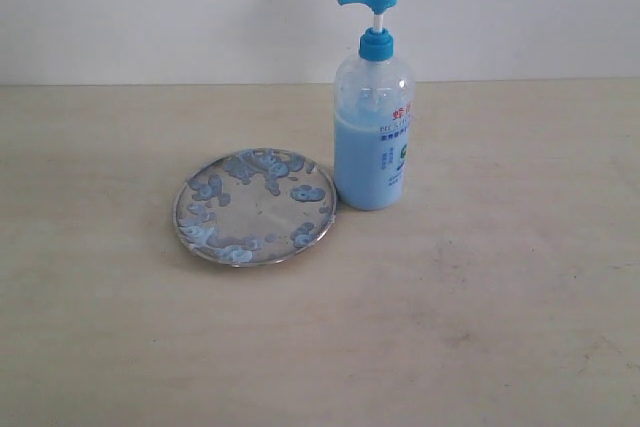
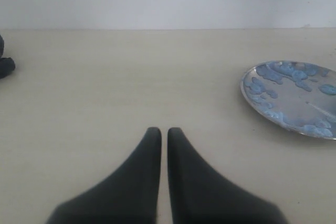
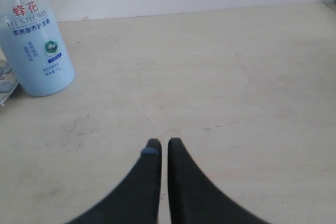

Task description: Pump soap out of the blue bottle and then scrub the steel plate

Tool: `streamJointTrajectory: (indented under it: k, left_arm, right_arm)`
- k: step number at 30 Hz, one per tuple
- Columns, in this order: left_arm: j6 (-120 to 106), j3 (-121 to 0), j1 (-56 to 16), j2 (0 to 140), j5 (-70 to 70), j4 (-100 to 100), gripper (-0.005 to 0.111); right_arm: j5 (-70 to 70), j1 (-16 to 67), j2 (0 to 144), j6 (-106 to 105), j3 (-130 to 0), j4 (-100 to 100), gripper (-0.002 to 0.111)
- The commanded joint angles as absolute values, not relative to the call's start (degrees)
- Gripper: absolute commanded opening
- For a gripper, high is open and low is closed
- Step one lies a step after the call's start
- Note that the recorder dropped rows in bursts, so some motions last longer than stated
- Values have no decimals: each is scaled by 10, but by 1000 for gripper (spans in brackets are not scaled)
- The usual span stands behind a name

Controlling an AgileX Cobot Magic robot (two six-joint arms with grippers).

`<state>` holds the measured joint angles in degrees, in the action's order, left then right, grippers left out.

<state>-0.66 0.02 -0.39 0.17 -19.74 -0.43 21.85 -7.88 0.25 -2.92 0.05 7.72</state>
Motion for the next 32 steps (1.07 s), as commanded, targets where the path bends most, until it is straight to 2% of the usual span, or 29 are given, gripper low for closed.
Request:
streamJointTrajectory:
  k: [1,32]
  left_arm:
    - [-11,0,-12,0,-194,-11,4]
    - [-11,0,11,0,-194,-11,4]
  right_arm:
    - [217,-80,0,-29,0,74,1]
    - [217,-80,0,-29,0,74,1]
